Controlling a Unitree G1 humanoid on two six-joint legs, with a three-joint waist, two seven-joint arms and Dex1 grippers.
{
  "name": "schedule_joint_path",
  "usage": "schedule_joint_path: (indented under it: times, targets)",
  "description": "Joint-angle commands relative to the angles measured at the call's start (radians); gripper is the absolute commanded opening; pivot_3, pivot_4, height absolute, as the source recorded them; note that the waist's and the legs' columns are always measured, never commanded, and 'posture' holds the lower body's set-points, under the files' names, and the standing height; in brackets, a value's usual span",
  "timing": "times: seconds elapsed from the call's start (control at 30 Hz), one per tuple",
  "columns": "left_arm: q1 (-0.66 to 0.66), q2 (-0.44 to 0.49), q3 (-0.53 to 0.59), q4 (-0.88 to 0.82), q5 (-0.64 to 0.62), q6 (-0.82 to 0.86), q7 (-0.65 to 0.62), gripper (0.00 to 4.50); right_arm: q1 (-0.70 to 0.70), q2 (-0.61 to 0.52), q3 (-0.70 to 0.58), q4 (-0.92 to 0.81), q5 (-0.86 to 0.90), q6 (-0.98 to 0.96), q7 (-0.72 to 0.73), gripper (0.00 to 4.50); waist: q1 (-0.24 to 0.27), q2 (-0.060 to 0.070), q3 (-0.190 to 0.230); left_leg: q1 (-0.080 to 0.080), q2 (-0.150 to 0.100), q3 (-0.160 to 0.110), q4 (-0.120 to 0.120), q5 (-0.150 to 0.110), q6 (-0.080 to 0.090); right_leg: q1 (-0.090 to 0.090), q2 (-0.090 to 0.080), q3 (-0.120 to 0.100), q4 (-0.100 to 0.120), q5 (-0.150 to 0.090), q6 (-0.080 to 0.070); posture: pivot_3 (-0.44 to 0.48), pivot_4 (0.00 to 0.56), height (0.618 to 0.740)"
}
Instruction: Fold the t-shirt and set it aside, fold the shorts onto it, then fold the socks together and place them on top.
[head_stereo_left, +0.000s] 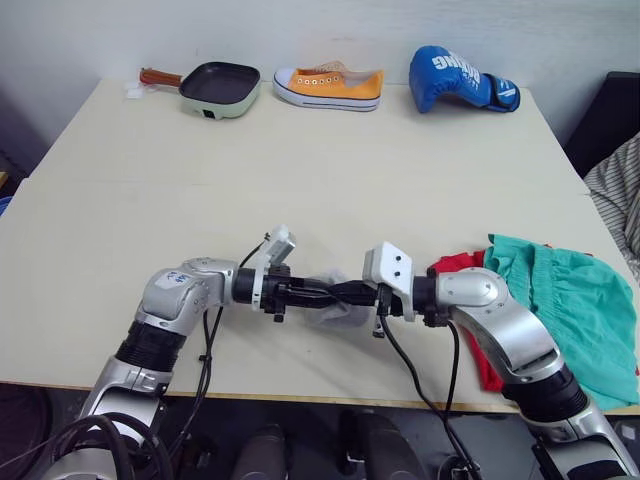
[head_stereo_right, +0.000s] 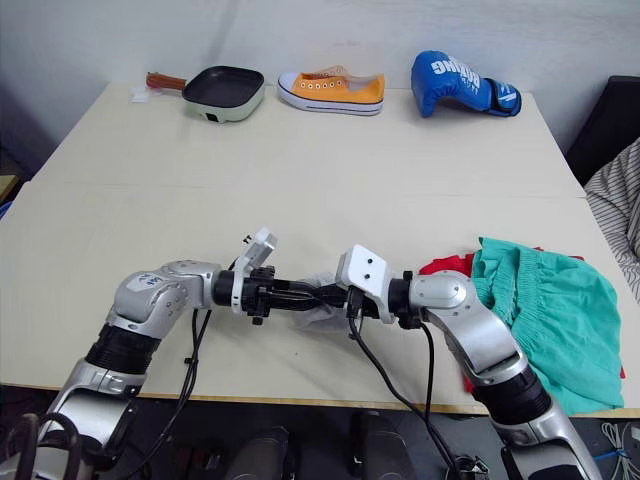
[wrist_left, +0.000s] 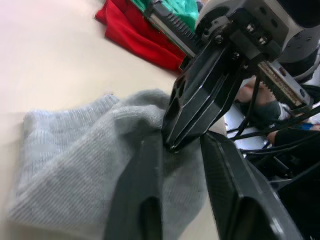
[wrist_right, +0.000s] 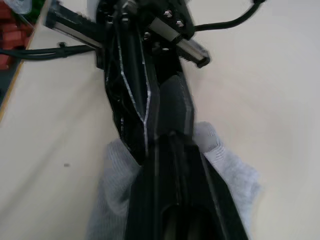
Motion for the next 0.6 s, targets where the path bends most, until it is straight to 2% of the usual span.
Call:
schedule_joint_path:
  times: [0.03,0.2,0.3,0.6]
  targets:
    - [0.009,0.018,0.054,-0.076,-0.058,0.014,-0.044,0.01,0.016,-0.039,0.044,0.086,-0.091,-0.072,-0.002,0.0,0.0,0.0,0.0,0.0,0.0,0.0,0.0,0.0,0.0,0.0,0.0,0.0,0.0,0.0,0.0,0.0,0.15,0.74]
    - [0.014,0.072,0.094,-0.122,-0.066,0.03,-0.057,0.01,0.026,-0.055,0.057,0.145,-0.118,-0.142,0.007,0.0,0.0,0.0,0.0,0.0,0.0,0.0,0.0,0.0,0.0,0.0,0.0,0.0,0.0,0.0,0.0,0.0,0.15,0.74]
    - [0.004,0.059,0.087,-0.118,-0.027,-0.013,-0.027,0.01,0.025,-0.06,0.064,0.172,-0.145,-0.182,0.009,0.0,0.002,-0.001,0.0,0.001,-0.001,0.001,0.001,0.0,0.0,0.001,-0.001,0.001,0.001,0.0,0.0,0.0,0.15,0.74]
    - [0.015,0.019,-0.15,-0.069,0.254,-0.29,-0.02,0.01,0.025,-0.055,0.042,0.186,-0.157,-0.21,0.008,0.0,0.002,-0.001,0.0,0.001,-0.001,0.001,0.002,0.0,0.001,0.002,-0.001,0.001,0.001,0.001,0.002,0.0,0.15,0.74]
